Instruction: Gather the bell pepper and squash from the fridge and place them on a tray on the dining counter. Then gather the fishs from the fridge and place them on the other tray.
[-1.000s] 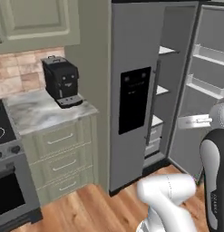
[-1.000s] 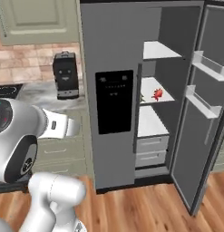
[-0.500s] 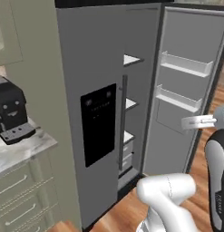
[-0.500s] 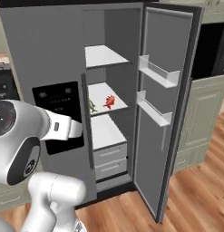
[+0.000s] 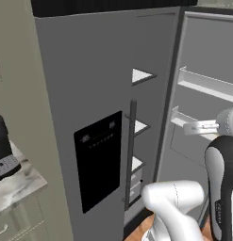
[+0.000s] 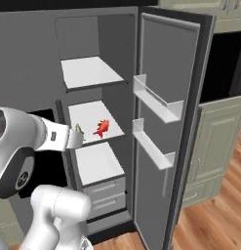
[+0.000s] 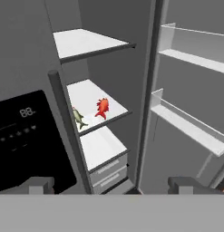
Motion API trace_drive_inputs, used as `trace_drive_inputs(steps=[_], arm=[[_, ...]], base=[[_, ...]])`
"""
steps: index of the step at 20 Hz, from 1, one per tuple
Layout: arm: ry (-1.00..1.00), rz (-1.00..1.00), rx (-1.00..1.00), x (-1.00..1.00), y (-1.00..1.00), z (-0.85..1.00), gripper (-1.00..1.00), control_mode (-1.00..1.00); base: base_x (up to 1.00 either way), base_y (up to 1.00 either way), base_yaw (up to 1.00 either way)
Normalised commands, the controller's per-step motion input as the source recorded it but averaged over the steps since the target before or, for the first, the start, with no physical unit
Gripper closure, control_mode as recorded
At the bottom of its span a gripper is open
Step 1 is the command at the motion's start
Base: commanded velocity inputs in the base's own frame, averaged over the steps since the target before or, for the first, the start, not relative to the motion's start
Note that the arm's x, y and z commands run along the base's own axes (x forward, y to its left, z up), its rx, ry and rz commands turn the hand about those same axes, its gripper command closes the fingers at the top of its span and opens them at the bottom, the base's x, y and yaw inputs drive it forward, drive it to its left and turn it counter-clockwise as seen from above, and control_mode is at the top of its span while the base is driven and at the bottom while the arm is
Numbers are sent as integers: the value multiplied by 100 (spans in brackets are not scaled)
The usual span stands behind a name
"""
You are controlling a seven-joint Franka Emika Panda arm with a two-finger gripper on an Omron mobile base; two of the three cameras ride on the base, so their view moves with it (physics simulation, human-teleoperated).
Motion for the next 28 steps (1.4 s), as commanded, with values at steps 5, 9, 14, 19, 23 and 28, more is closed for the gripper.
trace_drive_inputs(steps=[5,9,14,19,23,28], arm=[[0,0,0,0,0,0,-100,100],[0,0,0,0,0,0,-100,100],[0,0,0,0,0,0,-100,100],[0,0,0,0,0,0,-100,100],[0,0,0,0,0,0,-100,100],[0,0,0,0,0,0,-100,100]], base=[[49,-10,15],[48,6,16],[66,-23,30],[54,-4,24],[58,0,19],[62,0,14]])
